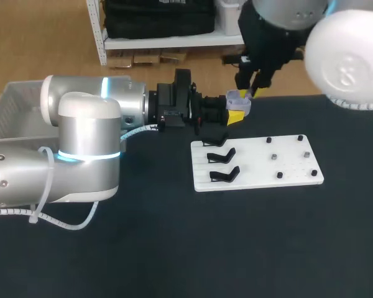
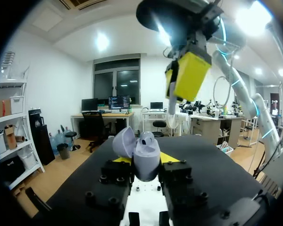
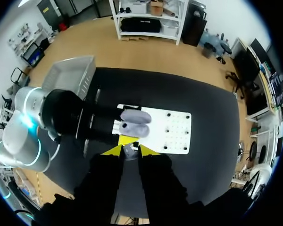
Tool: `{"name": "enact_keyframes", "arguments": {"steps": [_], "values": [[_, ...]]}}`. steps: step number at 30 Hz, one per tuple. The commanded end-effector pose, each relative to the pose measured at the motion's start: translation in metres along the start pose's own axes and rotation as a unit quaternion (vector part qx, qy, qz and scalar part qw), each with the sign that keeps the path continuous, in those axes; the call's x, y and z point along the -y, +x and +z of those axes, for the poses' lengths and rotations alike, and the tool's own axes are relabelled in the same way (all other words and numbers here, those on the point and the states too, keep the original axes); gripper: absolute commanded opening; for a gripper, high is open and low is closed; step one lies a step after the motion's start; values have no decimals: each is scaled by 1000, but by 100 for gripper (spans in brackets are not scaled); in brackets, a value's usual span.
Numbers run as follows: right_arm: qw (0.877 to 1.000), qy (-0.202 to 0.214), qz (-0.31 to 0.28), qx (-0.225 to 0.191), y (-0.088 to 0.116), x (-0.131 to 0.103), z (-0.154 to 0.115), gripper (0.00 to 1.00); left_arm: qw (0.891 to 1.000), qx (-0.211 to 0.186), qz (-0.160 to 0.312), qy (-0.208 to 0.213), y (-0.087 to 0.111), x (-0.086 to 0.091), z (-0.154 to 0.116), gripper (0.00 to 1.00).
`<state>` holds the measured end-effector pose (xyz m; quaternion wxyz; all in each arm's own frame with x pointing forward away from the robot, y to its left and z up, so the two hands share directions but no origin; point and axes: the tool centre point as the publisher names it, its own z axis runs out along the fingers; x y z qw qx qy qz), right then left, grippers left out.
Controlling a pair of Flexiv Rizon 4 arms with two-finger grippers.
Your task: Pick up each earbud case from the left stands, insert the matching earbuds, close the lid, and place the case in the box.
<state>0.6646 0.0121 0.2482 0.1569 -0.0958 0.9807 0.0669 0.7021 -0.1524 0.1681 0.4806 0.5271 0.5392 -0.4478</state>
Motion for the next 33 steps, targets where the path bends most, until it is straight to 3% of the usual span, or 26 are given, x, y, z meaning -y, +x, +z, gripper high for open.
{"name": "enact_keyframes", "arguments": {"steps": [1,33], "values": [[1000,2,1,2,-10,-4,9,0,1000,4,3,-3,2,1,0,0],[1000,12,-23,-3,-14,-12,32,0,1000,4,3,-3,2,1,0,0]]}}
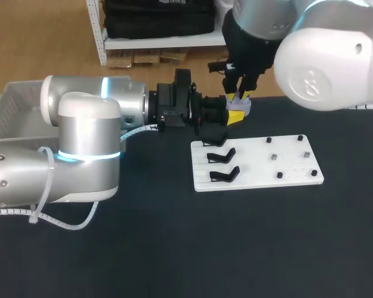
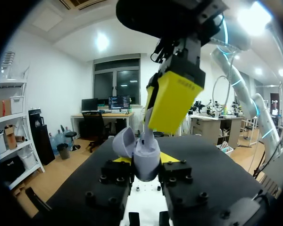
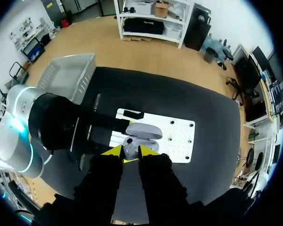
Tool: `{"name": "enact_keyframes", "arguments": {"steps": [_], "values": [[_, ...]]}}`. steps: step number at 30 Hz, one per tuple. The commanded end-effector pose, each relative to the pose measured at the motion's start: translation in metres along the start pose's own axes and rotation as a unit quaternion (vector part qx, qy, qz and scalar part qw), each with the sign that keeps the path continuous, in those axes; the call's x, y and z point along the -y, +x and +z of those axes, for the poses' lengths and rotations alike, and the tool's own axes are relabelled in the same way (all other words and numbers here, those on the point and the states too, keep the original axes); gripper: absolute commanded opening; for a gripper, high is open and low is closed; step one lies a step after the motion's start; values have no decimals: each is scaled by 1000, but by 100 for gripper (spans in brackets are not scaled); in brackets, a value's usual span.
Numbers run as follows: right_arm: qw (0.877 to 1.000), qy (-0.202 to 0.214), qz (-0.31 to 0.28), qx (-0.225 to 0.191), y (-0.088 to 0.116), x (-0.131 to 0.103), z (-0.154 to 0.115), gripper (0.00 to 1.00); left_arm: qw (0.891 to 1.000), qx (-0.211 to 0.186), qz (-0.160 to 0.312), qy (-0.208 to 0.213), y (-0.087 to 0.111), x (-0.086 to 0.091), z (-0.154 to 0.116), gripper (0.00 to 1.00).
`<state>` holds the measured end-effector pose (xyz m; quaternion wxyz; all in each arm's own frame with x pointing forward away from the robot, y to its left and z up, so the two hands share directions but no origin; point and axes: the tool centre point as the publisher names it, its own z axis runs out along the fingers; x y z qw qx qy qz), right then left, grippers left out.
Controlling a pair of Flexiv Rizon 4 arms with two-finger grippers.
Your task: Pick up each earbud case from the left stands, insert the matching earbuds, close the lid, and place the case in the box.
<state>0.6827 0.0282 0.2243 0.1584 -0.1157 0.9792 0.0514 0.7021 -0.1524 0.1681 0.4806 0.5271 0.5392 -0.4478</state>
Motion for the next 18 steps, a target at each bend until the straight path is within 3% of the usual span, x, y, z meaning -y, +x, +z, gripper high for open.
{"name": "enact_keyframes", "arguments": {"steps": [1,18], "values": [[1000,0,-1,-2,-2,-2,2,0,1000,4,3,-3,2,1,0,0],[1000,1,-2,-7,-5,0,10,0,1000,4,3,-3,2,1,0,0]]}}
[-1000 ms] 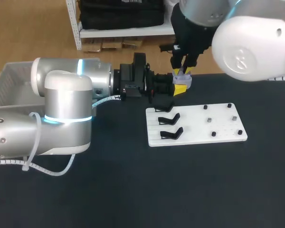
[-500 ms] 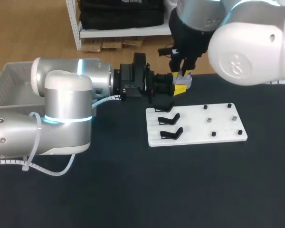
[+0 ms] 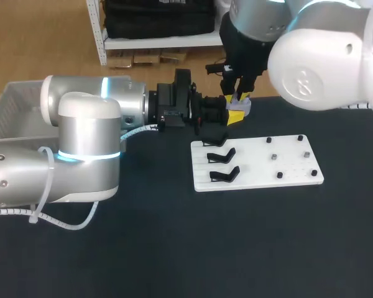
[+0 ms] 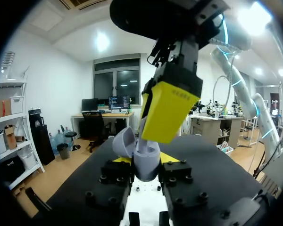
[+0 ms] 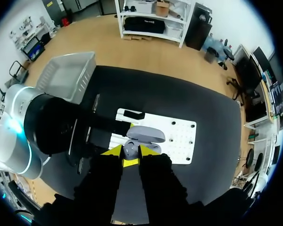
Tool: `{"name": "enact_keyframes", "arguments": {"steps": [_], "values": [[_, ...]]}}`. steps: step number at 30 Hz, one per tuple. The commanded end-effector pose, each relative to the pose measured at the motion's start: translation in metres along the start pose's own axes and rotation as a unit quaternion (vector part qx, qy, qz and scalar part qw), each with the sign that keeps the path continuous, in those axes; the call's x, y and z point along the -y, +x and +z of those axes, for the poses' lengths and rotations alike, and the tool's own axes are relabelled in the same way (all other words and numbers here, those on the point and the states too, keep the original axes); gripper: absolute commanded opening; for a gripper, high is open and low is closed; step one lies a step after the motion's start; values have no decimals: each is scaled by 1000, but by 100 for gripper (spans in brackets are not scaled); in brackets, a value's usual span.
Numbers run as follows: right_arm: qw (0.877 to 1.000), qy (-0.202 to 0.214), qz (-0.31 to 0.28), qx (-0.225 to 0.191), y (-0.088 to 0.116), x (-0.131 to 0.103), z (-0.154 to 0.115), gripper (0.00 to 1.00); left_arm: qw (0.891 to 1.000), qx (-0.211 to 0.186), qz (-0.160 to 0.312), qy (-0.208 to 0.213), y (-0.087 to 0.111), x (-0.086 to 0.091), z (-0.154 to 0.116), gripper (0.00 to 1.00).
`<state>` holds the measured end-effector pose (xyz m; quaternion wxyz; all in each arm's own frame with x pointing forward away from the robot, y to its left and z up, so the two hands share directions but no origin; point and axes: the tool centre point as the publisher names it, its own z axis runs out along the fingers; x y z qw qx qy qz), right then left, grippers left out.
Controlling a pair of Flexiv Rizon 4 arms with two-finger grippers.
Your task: Pick up each earbud case from the left stands, insert the matching earbuds, close the lid, and place the case in the box.
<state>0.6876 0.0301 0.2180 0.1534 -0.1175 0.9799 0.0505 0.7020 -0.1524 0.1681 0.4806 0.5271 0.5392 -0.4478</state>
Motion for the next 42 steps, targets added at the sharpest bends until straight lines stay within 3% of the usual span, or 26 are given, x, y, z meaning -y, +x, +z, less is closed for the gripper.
{"name": "enact_keyframes", "arguments": {"steps": [1,21,29,42], "values": [[1000,2,-1,-1,-3,0,3,0,1000,4,3,-3,2,1,0,0],[999,30,-26,3,2,5,11,0,1000,4,3,-3,2,1,0,0],[998,40,-37,6,3,8,11,27,1000,4,3,-3,2,1,0,0],[998,44,-39,11,3,7,9,32,1000,4,3,-3,2,1,0,0]]}}
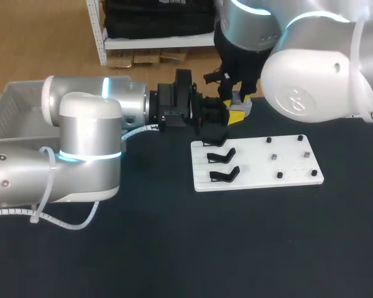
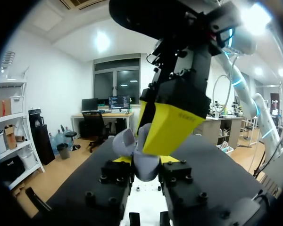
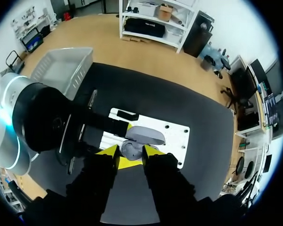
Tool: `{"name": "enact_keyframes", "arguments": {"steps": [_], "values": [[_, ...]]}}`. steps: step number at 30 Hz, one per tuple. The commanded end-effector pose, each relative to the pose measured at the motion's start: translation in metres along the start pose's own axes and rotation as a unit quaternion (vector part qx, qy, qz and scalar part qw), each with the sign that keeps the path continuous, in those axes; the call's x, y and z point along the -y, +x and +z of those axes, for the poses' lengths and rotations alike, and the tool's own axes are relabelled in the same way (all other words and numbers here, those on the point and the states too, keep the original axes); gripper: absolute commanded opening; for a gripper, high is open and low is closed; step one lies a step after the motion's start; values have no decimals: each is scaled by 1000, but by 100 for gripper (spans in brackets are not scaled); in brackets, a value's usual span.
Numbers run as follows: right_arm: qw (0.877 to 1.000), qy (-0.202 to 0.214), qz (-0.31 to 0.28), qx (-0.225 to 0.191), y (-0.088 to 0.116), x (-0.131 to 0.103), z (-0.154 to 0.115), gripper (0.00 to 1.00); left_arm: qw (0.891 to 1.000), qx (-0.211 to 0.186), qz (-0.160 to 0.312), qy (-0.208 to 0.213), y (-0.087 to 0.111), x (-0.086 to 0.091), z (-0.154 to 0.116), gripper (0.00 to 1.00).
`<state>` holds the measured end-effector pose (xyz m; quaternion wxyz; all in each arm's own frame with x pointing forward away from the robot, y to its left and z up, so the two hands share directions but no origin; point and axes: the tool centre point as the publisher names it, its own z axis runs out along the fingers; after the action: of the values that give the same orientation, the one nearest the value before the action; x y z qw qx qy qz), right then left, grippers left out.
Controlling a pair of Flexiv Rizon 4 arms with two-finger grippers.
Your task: Pick up each earbud case from the left stands, insert the matching earbuds, close the lid, and place the case in the box.
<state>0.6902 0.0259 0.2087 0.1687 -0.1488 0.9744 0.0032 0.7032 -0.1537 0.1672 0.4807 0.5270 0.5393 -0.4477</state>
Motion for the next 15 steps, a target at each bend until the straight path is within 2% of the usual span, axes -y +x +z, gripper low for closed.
{"name": "enact_keyframes", "arguments": {"steps": [1,10,15], "values": [[1000,1,1,3,1,1,0,32,1000,4,3,-3,1,2,-1,0],[1000,10,1,6,0,4,-7,33,1000,4,3,-3,1,2,-1,0],[999,-18,26,29,-15,7,-29,35,1000,4,3,-3,1,2,-1,0]]}}
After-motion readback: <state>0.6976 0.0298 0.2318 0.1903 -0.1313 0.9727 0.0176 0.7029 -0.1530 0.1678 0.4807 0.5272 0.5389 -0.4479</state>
